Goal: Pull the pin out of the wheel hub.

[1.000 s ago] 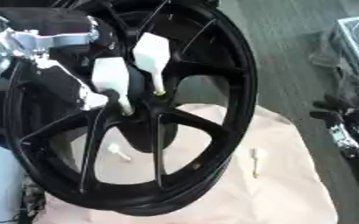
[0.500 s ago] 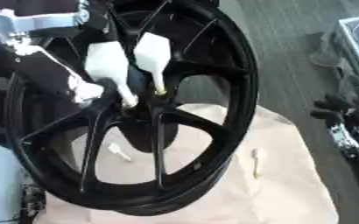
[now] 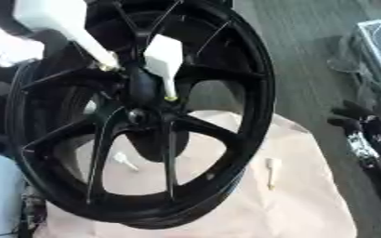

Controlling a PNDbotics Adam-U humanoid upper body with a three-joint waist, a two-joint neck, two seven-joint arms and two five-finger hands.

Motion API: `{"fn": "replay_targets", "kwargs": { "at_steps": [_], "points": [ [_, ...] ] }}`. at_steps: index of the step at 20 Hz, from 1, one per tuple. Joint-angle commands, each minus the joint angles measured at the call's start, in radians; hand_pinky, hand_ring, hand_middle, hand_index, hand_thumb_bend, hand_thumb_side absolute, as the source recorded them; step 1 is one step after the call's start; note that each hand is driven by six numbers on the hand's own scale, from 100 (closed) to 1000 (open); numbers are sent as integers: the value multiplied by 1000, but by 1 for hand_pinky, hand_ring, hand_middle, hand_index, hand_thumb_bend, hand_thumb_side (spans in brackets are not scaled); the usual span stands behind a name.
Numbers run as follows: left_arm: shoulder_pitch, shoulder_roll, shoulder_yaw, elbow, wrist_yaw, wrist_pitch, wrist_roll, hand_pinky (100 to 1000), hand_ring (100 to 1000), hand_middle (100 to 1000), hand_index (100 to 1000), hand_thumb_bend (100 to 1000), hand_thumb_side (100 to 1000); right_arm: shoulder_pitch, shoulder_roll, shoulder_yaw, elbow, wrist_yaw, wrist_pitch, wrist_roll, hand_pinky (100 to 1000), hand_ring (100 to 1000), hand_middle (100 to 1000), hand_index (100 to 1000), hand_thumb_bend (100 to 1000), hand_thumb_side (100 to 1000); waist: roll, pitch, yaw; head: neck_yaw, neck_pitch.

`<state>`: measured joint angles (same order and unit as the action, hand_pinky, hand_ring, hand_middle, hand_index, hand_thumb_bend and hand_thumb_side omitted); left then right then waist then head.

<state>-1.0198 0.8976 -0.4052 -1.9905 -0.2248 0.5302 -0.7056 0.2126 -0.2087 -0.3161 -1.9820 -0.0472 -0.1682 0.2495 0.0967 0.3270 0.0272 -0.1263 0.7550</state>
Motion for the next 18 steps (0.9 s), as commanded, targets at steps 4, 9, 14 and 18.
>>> {"fn": "replay_targets", "kwargs": {
  "at_steps": [4,9,14,18],
  "points": [
    [226,166,256,-9,115,38,217,852,828,691,266,100,245,10,-2,-20,-18,-16,-30,-13,1000,820,817,920,100,670,-19,-10,11,-1,-4],
    [424,196,383,-3,145,99,404,852,823,687,265,100,244,16,3,-27,-18,-27,-46,-19,1000,820,818,920,100,665,-31,-8,21,9,-16],
    [579,151,465,44,126,125,528,864,825,689,276,100,246,23,10,-37,-18,-36,-65,-28,1000,820,818,920,100,657,-38,-6,25,8,-24],
    [675,90,477,54,113,87,532,929,880,781,777,100,245,22,13,-44,-18,-43,-70,-34,1000,820,818,920,100,656,-42,-1,29,12,-30]
  ]
}}
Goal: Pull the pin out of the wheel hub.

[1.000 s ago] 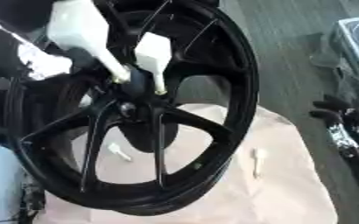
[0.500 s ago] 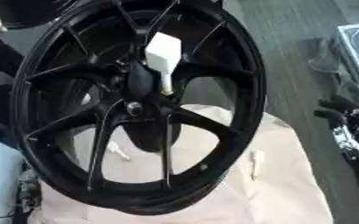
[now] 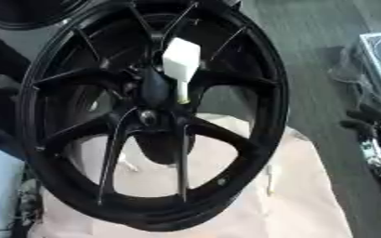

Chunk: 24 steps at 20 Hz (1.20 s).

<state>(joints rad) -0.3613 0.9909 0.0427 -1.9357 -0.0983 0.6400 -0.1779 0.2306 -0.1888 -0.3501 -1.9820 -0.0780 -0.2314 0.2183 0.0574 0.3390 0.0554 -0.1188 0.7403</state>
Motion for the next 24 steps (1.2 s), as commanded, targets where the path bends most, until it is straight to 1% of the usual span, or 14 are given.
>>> {"fn": "replay_targets", "kwargs": {
  "at_steps": [1,2,5,6,8,9,11,13,15,17,22,23,24],
  "points": [
    [34,-15,27,-1,-33,-42,-11,938,889,785,819,100,245,3,-8,-10,-18,-15,-8,-3,1000,820,819,920,100,655,-4,-12,1,6,-17],
    [48,-24,25,-1,-55,-60,-32,949,900,787,848,100,245,2,-8,-10,-18,-16,-8,-3,1000,820,819,920,100,655,-5,-11,1,6,-17],
    [60,-37,30,6,-106,-92,-80,949,900,787,848,100,245,3,-7,-11,-18,-19,-9,-2,1000,820,819,920,100,655,-6,-10,1,6,-17],
    [62,-38,32,8,-115,-95,-88,967,926,815,962,100,696,3,-7,-11,-18,-19,-8,-1,1000,820,819,920,100,658,-6,-10,0,6,-17],
    [71,-36,35,19,-141,-98,-81,971,930,820,969,100,731,2,-3,-10,-18,-15,-7,0,1000,820,819,920,100,658,-7,-8,-3,9,-14],
    [73,-38,34,23,-156,-99,-78,973,932,823,973,100,724,1,-2,-10,-18,-14,-6,0,1000,820,819,920,100,658,-7,-7,-4,12,-13],
    [74,-42,31,30,-188,-102,-83,974,933,826,977,100,633,0,-2,-9,-18,-11,-6,0,1000,820,819,920,100,659,-6,-7,-6,13,-14],
    [73,-47,28,29,-207,-106,-97,972,932,824,976,100,579,-1,-2,-9,-18,-11,-5,1,1000,820,819,920,100,659,-6,-6,-6,14,-14],
    [72,-50,27,26,-212,-107,-109,969,931,822,973,100,560,-1,-2,-8,-18,-11,-5,1,1000,820,819,920,100,659,-6,-6,-7,14,-14],
    [72,-53,26,23,-210,-107,-116,965,928,817,968,100,583,-1,-2,-8,-18,-11,-6,1,1000,820,819,920,100,658,-7,-5,-8,14,-14],
    [73,-63,23,16,-190,-98,-112,960,924,809,962,100,575,0,0,-7,-18,-10,-10,2,1000,820,820,920,100,656,-10,-3,-10,15,-16],
    [73,-64,21,15,-186,-99,-113,960,924,810,962,100,519,1,0,-6,-18,-10,-12,2,1000,820,820,920,100,656,-10,-3,-10,16,-16],
    [72,-64,20,13,-183,-100,-115,961,925,811,964,100,427,1,0,-6,-18,-10,-13,2,1000,820,820,920,100,656,-10,-3,-11,17,-15]
  ]
}}
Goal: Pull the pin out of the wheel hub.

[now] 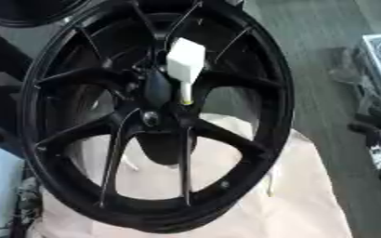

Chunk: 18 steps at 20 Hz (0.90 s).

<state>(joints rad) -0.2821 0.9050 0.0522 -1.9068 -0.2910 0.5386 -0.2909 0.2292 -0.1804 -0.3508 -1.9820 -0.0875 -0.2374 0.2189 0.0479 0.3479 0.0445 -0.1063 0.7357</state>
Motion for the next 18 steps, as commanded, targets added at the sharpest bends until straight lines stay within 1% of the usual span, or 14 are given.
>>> {"fn": "replay_targets", "kwargs": {
  "at_steps": [1,6,8,9,10,11,12,13,14,15,18],
  "points": [
    [-7,22,8,-19,12,-1,-5,960,925,813,965,100,226,2,-9,-5,-18,-1,-7,2,1000,820,820,920,100,658,-1,-11,0,5,-10],
    [-9,21,8,-28,13,2,-10,951,917,803,951,100,244,0,-8,-3,-18,2,-7,4,1000,820,820,920,100,656,-2,-9,1,4,-10],
    [-11,18,11,-28,17,13,1,943,910,795,944,100,306,0,-8,-3,-18,2,-10,3,1000,820,820,920,100,656,-3,-8,1,4,-10],
    [-14,13,18,-27,23,22,11,893,864,748,922,100,598,1,-8,-3,-18,2,-10,3,1000,820,820,920,100,655,-4,-8,2,2,-11],
    [-20,2,33,-26,33,34,23,860,829,715,909,100,643,1,-8,-3,-18,1,-10,3,1000,819,820,920,100,655,-4,-9,4,1,-12],
    [-31,-14,52,-36,46,47,37,799,764,654,891,100,680,1,-8,-3,-18,0,-10,2,1000,819,820,920,100,655,-5,-10,5,0,-11],
    [-39,-35,72,-53,60,58,52,789,755,645,885,100,677,1,-8,-4,-18,-2,-9,2,1000,819,820,920,100,655,-5,-11,6,0,-12],
    [-47,-57,90,-71,74,60,66,738,705,608,818,100,634,0,-8,-3,-18,-5,-7,3,1000,819,820,920,100,655,-8,-12,6,1,-13],
    [-58,-81,104,-82,89,53,81,723,688,603,810,100,622,-1,-9,-2,-18,-10,-6,4,1000,819,820,920,100,654,-9,-13,4,2,-15],
    [-68,-105,108,-88,105,42,96,691,659,596,795,100,637,-2,-10,-1,-18,-14,-6,5,1000,819,820,920,100,652,-11,-14,1,4,-19],
    [-91,-181,100,-93,151,-1,143,687,660,601,789,100,664,-5,-14,1,-18,-33,-8,10,1000,819,820,920,100,650,-16,-16,-9,12,-27]
  ]
}}
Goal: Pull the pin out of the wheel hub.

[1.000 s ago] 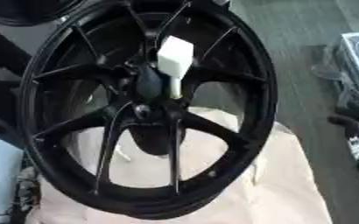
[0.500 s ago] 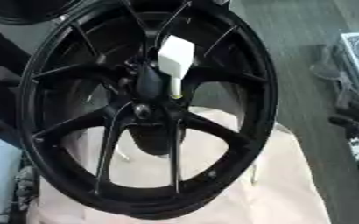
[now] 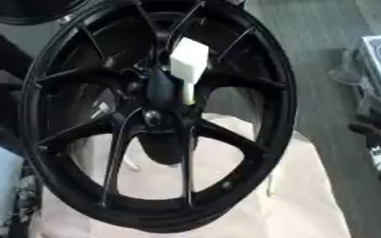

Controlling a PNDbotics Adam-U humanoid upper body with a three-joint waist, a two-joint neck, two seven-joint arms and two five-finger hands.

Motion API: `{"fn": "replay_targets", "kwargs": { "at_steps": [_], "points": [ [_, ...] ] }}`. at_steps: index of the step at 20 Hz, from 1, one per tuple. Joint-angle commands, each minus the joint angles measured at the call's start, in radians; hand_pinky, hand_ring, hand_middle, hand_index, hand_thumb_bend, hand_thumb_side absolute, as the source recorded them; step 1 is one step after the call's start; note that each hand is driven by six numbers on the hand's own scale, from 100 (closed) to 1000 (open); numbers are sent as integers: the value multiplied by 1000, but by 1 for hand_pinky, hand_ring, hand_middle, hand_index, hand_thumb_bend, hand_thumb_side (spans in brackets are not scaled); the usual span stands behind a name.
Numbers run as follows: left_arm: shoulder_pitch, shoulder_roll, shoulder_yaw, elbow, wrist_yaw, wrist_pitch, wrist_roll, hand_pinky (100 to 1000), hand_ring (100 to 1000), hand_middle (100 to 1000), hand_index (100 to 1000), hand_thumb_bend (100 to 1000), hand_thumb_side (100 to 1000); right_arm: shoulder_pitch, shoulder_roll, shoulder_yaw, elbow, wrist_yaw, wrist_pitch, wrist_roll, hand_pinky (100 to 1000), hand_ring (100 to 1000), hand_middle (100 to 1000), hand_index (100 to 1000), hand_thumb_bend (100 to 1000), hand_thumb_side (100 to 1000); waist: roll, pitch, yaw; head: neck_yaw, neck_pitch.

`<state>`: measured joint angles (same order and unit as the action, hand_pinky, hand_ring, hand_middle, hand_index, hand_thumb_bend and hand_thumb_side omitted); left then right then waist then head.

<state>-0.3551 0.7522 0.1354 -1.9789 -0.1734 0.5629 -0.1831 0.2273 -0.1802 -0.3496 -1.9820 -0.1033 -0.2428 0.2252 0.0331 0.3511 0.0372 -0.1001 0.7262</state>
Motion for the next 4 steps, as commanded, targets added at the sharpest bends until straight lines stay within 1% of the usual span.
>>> {"fn": "replay_targets", "kwargs": {
  "at_steps": [1,3,4],
  "points": [
    [-22,-54,11,-21,50,-41,51,692,666,608,792,100,689,-4,-15,1,-18,-24,-3,6,1000,819,820,920,100,648,-4,-19,-5,9,-19],
    [-24,-106,-8,-21,82,-74,83,699,671,617,801,100,727,-7,-17,1,-18,-36,-3,11,1000,819,820,920,100,647,-7,-20,-11,15,-19],
    [-25,-132,-18,-21,98,-89,99,700,672,618,801,100,730,-9,-18,1,-18,-42,-3,12,1000,819,820,920,100,647,-8,-20,-13,18,-18]
  ]
}}
